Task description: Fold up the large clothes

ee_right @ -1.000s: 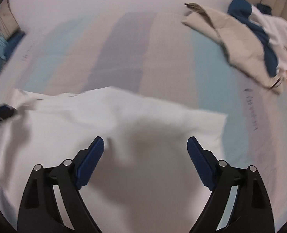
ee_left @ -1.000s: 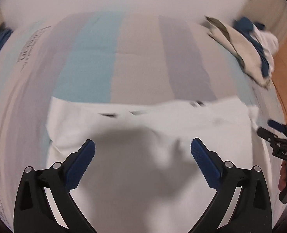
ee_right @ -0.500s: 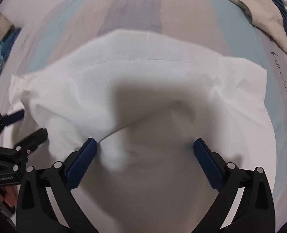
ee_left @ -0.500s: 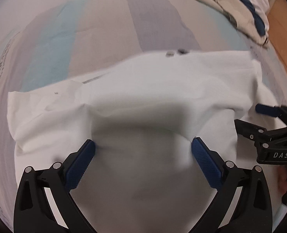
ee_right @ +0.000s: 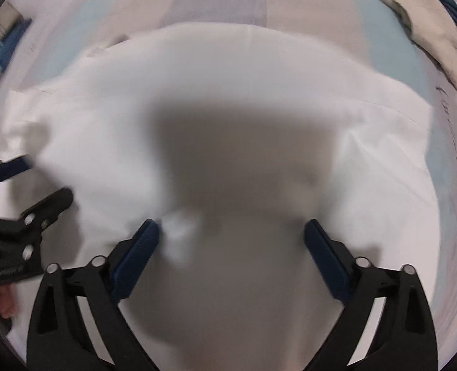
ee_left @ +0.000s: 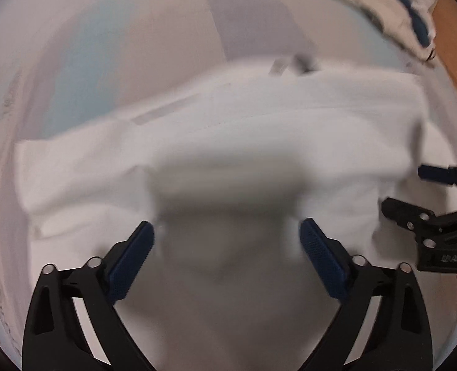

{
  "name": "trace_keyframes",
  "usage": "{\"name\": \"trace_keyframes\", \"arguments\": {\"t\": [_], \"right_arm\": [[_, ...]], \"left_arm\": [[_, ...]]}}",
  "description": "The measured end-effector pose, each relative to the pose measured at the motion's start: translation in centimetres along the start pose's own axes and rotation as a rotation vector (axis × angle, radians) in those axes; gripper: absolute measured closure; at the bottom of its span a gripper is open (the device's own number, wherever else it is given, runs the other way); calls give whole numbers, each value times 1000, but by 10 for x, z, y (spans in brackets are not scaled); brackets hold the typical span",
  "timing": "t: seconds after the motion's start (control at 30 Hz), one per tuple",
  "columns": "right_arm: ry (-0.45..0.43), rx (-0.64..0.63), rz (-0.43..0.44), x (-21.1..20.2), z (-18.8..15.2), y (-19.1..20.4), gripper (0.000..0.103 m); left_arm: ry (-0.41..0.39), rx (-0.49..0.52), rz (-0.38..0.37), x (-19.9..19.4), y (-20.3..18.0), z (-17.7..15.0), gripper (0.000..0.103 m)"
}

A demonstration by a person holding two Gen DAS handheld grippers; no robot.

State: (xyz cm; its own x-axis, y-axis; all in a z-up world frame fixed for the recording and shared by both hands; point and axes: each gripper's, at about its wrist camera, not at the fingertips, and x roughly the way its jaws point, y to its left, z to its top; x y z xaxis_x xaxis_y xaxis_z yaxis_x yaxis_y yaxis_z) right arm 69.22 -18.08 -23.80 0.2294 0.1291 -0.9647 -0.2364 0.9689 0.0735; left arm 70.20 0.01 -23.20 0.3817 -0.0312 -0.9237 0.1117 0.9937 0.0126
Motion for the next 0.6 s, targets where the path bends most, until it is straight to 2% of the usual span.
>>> {"name": "trace_keyframes", "arguments": {"t": [0.1,0.17,0.27,0.33,0.47,0.6], "right_arm": [[-92,-17,16,-39,-27,5,11],[-117,-33,18,-54,-46,11,8],[-104,-29,28,-54,-69,15,8],[-55,-39,26,-40,-82,17,8],[-27,-18,23,-24,-88,13,7],[-10,-39,-8,-9,-87,19,6]], "left_arm": [[-84,-1,-16,-36,-2,-23,9],[-106,-9,-14,-47,-3,-39,6],[-93,-31,-19,-47,-9,-58,6],[-60,-22,-23,-38,-12,-69,6],[-39,-34,-23,-26,-8,-77,5],[-21,7,-3,-11,-8,-89,5]]}}
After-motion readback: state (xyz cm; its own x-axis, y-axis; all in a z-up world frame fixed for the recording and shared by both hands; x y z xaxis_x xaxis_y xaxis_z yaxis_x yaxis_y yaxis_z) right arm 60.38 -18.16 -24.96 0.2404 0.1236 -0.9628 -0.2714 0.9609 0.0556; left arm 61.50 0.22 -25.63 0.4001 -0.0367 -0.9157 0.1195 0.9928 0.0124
